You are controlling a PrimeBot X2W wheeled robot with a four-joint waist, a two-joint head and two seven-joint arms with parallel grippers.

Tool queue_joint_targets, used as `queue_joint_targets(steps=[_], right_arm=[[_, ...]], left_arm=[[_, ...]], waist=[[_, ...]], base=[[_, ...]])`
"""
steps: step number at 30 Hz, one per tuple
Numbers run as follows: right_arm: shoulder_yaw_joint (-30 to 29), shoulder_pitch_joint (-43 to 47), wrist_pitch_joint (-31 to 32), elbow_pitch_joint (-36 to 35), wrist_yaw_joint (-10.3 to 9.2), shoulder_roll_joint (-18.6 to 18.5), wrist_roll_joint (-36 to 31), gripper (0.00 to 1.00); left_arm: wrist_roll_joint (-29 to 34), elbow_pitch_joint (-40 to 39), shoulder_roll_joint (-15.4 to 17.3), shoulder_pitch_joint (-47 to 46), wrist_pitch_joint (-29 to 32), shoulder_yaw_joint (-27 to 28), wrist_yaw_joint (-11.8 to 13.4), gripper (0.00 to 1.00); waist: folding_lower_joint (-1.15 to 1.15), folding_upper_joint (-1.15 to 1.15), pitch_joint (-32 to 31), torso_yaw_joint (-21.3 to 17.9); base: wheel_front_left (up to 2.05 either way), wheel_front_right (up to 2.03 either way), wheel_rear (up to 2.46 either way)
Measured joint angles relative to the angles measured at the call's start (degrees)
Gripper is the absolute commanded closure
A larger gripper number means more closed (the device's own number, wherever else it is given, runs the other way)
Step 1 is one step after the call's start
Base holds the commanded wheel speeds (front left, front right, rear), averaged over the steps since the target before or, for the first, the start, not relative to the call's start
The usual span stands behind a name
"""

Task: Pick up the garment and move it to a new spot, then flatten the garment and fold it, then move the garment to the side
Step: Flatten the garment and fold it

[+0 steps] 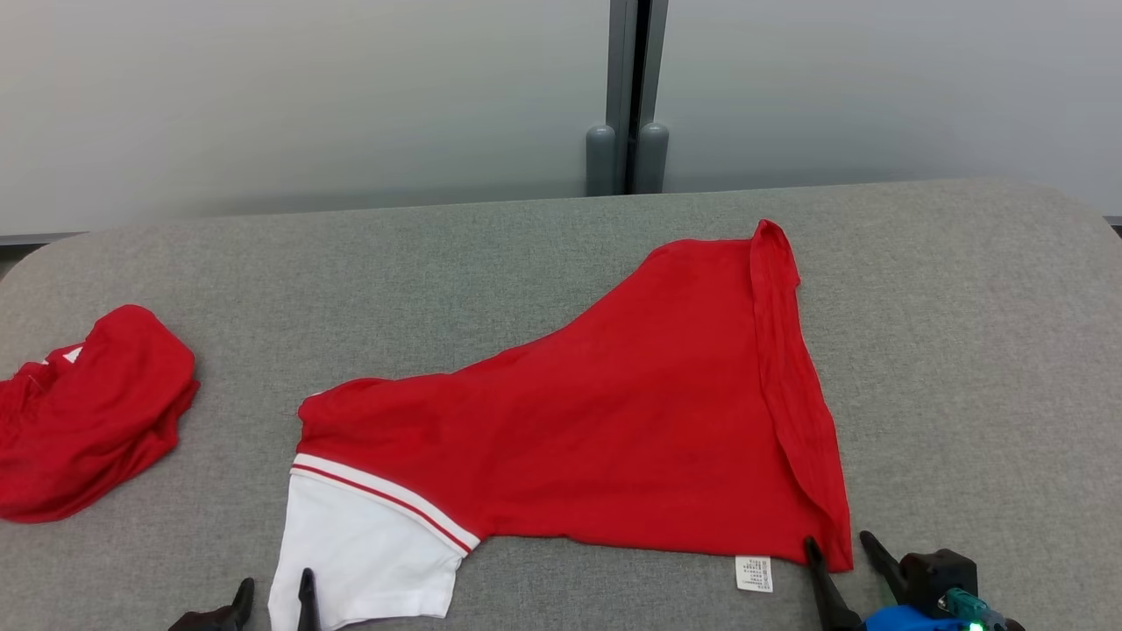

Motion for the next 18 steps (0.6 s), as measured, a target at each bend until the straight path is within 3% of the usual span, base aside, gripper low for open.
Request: queue_joint_targets(steps=[15,16,18], right_arm=[[2.19,-3.19,-0.97,6.95,-0.02,-0.13,2.16,0.02],[2.71,-3.35,-0.98,7.30,-0.09,-0.25,2.76,0.64],[3.76,-3.38,-0.96,7.11,-0.10,-0.31,3.92,1.00]], left_arm=[[0.92,6.87,-1.64,-2.33,-0.74,-2.31,-1.79,0.00],[0.80,7.65,-1.63,-2.72,-0.75,-2.57,-1.93,0.09],[0.49,8.96,-1.58,-3.44,-0.76,-3.22,-2.29,1.00]], waist=[[-0.01,0.00,-0.74,0.49],[-0.01,0.00,-0.87,0.59],[-0.01,0.00,-1.09,0.73]], base=[[0.00,0.00,0.00],[0.00,0.00,0.00],[0.00,0.00,0.00]])
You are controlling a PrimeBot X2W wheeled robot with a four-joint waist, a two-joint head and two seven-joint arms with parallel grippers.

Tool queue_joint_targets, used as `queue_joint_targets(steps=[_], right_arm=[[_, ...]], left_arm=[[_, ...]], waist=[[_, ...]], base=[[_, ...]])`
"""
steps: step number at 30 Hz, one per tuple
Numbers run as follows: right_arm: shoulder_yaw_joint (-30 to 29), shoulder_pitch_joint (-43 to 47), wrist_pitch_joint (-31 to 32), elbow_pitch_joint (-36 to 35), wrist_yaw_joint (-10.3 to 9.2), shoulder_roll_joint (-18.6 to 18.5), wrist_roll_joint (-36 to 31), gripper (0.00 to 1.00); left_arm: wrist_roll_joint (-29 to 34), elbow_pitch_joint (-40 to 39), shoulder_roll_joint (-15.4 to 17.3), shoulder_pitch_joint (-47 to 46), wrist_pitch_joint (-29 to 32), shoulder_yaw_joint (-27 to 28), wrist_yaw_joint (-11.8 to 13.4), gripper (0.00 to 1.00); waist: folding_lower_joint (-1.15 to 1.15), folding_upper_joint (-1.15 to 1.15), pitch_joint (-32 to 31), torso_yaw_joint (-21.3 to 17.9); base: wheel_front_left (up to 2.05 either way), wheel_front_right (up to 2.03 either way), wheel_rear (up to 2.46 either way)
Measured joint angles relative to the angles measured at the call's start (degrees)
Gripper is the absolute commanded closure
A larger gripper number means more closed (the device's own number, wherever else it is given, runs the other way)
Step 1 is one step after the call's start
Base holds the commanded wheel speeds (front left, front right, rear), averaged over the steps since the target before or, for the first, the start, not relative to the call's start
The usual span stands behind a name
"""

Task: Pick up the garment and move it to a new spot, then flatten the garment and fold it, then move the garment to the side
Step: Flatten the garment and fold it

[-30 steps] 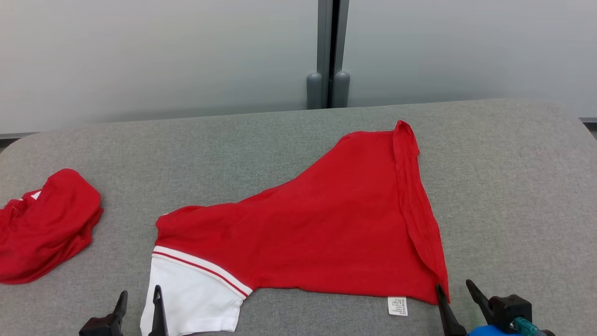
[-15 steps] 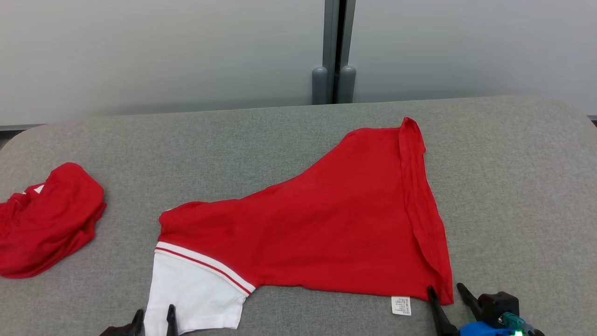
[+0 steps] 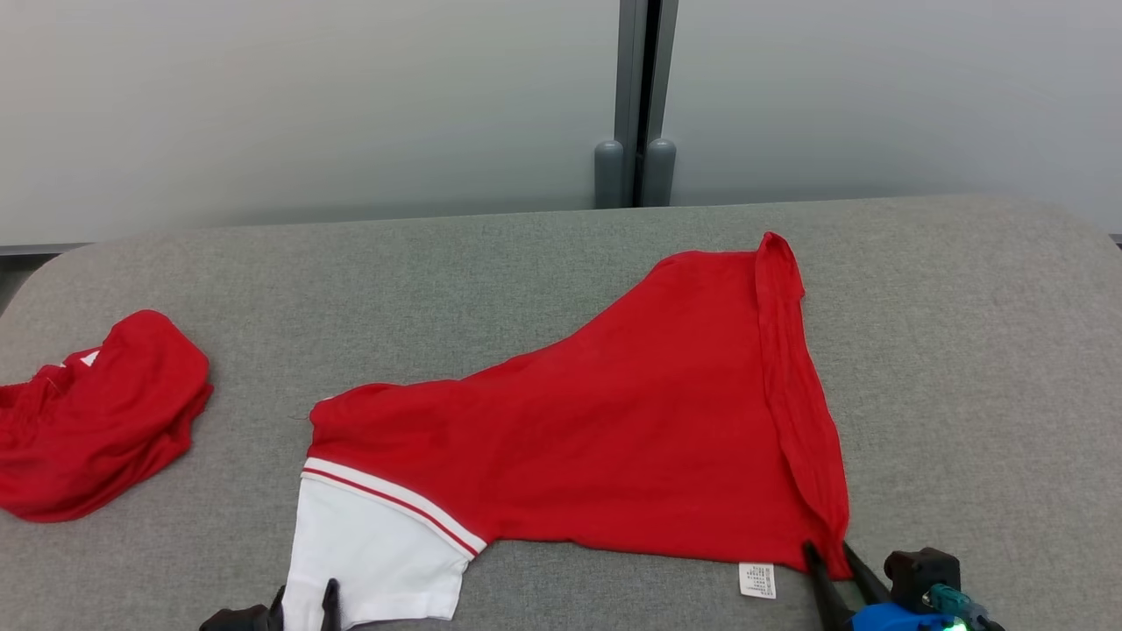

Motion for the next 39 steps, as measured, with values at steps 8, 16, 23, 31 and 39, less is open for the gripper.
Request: queue_joint_targets(steps=[8,16,23,31,39], right_arm=[[1.15,1.09,0.35,-3.39,0.10,0.35,0.58,1.00],[2.75,5.26,0.36,-11.76,0.09,-0.83,0.88,1.00],[4.19,3.36,0.69,-21.97,0.10,-1.60,1.16,1.00],[4.83,-10.20,2.80,-27.62,0.10,-3.43,0.41,1.00],[4.04,-36.27,3.81,-23.23,0.10,-4.91,1.83,1.00]], left_arm=[[-1.66,-0.88,-0.14,-0.47,0.44,0.02,-0.98,1.00],[-1.00,-13.24,0.34,2.50,0.63,0.54,-1.13,1.00],[-0.53,-21.85,1.71,0.16,0.86,-0.34,-1.15,1.00],[0.08,-26.59,6.68,-16.91,4.79,-1.32,-1.24,1.00],[-0.29,-26.37,12.87,-41.98,9.84,-2.61,-1.48,1.00]], waist=[[0.01,0.00,-0.59,0.12],[0.01,0.00,-1.19,0.05],[0.01,0.00,0.67,-1.05],[0.01,0.00,7.09,-3.84],[0.03,0.00,18.09,-7.30]], base=[[0.00,0.00,0.00],[0.00,0.00,0.00],[0.00,0.00,0.00],[0.00,0.00,0.00],[0.00,0.00,0.00]])
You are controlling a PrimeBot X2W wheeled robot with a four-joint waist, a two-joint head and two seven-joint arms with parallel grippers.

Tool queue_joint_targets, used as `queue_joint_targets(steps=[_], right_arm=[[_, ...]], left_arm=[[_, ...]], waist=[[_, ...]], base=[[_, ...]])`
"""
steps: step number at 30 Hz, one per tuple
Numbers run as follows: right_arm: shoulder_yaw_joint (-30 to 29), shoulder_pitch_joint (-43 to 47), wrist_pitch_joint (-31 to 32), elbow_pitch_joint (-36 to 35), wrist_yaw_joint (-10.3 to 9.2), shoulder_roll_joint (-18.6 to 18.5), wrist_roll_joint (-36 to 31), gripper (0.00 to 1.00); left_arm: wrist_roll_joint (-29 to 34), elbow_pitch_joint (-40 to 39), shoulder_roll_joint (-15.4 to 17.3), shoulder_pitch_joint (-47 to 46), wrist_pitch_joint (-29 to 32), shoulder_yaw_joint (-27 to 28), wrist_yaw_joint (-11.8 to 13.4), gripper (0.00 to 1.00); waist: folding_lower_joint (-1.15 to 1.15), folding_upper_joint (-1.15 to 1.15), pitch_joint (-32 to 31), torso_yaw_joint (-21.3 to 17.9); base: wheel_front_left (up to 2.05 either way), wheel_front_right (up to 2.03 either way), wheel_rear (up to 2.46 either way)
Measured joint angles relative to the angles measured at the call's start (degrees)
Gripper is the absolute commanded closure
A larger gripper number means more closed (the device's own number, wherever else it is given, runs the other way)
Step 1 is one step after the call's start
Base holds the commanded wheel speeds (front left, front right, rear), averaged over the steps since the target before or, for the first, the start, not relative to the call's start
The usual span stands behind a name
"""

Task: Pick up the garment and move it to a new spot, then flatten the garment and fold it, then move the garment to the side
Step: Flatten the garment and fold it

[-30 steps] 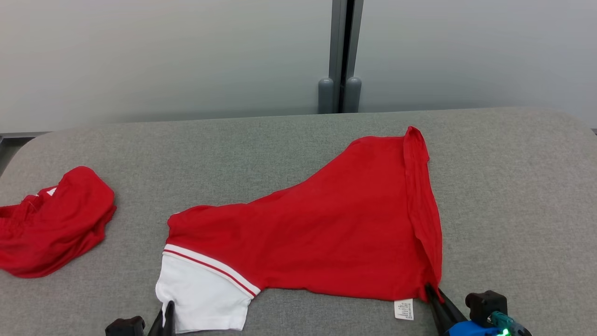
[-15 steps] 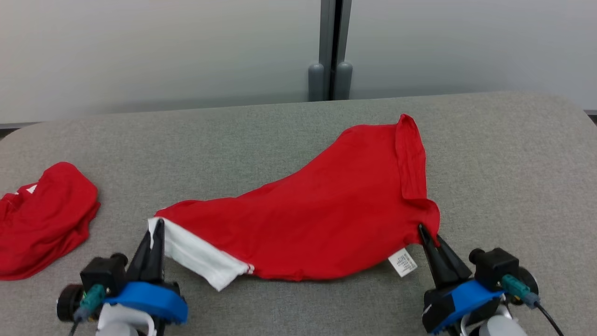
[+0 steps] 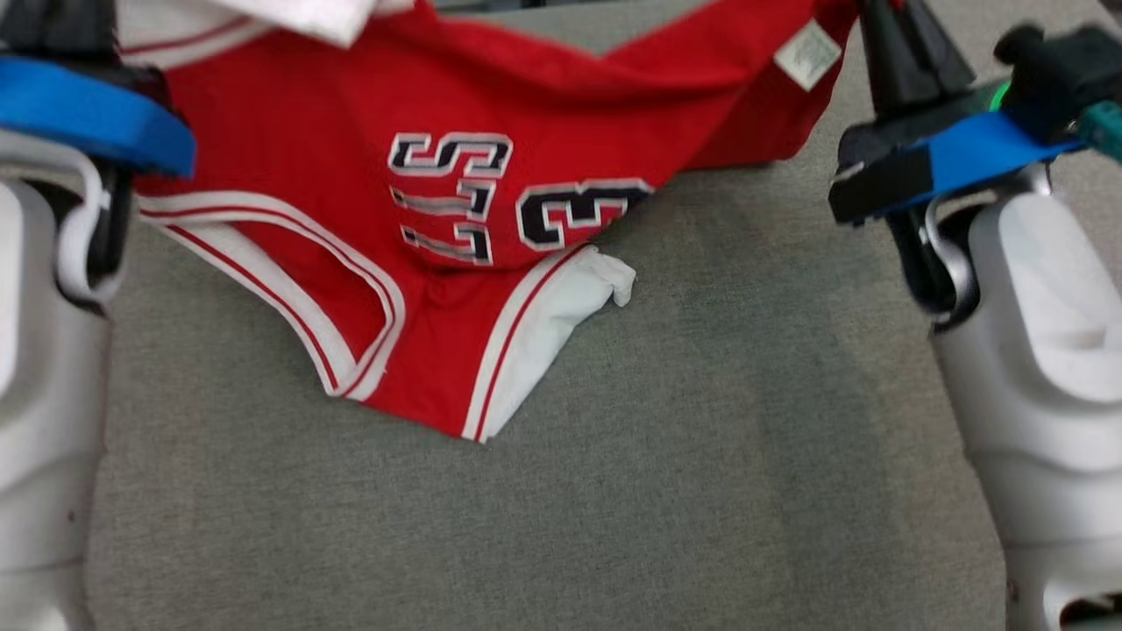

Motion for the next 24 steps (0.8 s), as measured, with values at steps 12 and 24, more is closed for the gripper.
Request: queue_joint_targets(steps=[12,24], right_arm=[[-3.07,-35.57,-0.25,16.36,0.00,-1.18,4.98,1.00],[-1.70,-52.05,-2.63,31.84,0.00,-2.92,6.73,1.00]], left_arm=[[-1.90,9.15,6.61,-35.71,3.20,-6.68,-0.01,1.00],[-5.46,16.96,5.39,-50.11,0.27,-13.91,-0.01,1.00]], waist=[[0.00,0.00,10.85,0.10],[-0.03,0.00,11.94,1.07]], base=[[0.00,0.00,0.00],[0.00,0.00,0.00]])
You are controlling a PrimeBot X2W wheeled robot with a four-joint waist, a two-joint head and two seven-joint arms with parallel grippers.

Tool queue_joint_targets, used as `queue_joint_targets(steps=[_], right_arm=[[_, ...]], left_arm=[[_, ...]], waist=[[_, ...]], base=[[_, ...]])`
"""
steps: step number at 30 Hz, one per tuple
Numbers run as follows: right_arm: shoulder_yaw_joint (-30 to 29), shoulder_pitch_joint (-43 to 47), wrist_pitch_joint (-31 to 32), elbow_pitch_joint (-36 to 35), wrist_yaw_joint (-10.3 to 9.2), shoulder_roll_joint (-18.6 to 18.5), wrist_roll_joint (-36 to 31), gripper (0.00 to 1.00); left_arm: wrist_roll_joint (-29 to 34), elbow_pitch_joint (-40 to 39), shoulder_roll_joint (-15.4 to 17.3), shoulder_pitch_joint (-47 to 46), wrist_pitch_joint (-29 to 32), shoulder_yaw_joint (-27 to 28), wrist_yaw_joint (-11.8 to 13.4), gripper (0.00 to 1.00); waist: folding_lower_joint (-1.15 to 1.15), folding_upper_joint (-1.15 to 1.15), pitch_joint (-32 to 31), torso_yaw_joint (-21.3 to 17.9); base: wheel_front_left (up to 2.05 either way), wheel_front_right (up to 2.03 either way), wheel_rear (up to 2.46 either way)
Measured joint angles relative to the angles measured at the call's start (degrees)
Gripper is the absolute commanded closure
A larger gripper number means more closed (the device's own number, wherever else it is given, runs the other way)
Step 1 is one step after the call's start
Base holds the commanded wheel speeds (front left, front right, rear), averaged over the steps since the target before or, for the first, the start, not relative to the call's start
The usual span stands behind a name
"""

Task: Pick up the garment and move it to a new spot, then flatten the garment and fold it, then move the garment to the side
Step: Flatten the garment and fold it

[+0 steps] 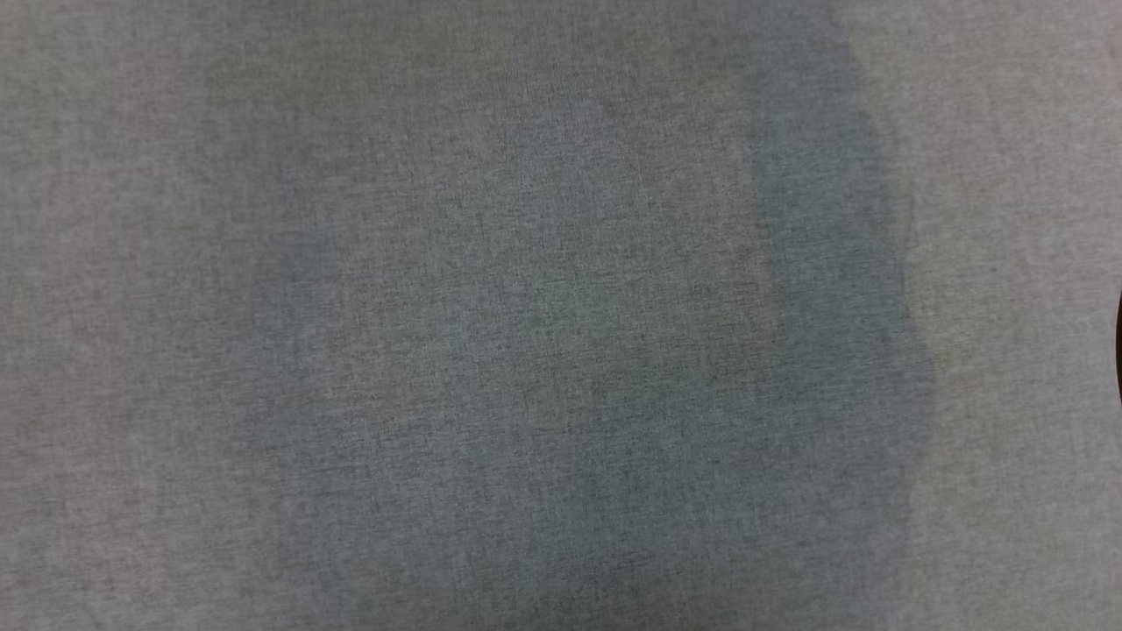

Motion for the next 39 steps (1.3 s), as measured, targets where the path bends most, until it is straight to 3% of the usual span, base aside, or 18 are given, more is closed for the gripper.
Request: queue_joint_targets(steps=[7,14,18,25,32,39], right_arm=[[3.45,3.27,-0.68,0.73,0.00,-0.73,2.31,1.00],[5.58,20.03,-0.74,-9.38,0.00,-1.87,4.32,1.00],[6.36,31.66,-0.76,-15.48,0.00,-1.44,4.20,1.00],[7.33,50.77,-0.76,-23.12,0.00,-0.65,6.08,1.00],[8.47,66.31,-0.76,-24.27,0.00,-0.96,9.94,1.00],[6.67,79.01,-0.56,-24.23,0.00,-2.20,12.24,1.00]], left_arm=[[-2.92,1.59,0.12,4.80,-4.01,-1.29,0.00,1.00],[-6.72,-1.32,-0.54,22.63,-8.57,1.11,1.42,1.00],[-8.11,-4.60,1.14,34.83,-9.13,2.65,2.56,1.00],[-9.78,-15.85,0.05,56.83,-9.34,5.09,6.95,1.00],[-11.16,-25.57,-3.14,78.10,-9.35,7.11,10.96,1.00],[-11.87,-31.18,-7.10,93.11,-9.35,6.98,13.92,1.00]], waist=[[0.00,0.00,2.33,1.27],[0.00,0.00,-0.16,2.64],[0.01,0.00,-3.10,2.75],[-0.01,0.00,-9.19,3.00],[-0.01,0.00,-15.08,3.40],[-0.01,0.00,-20.99,4.28]], base=[[0.00,0.00,0.00],[0.00,0.00,0.00],[0.00,0.00,0.00],[0.00,0.00,0.00],[0.00,0.00,0.00],[0.00,0.00,0.00]])
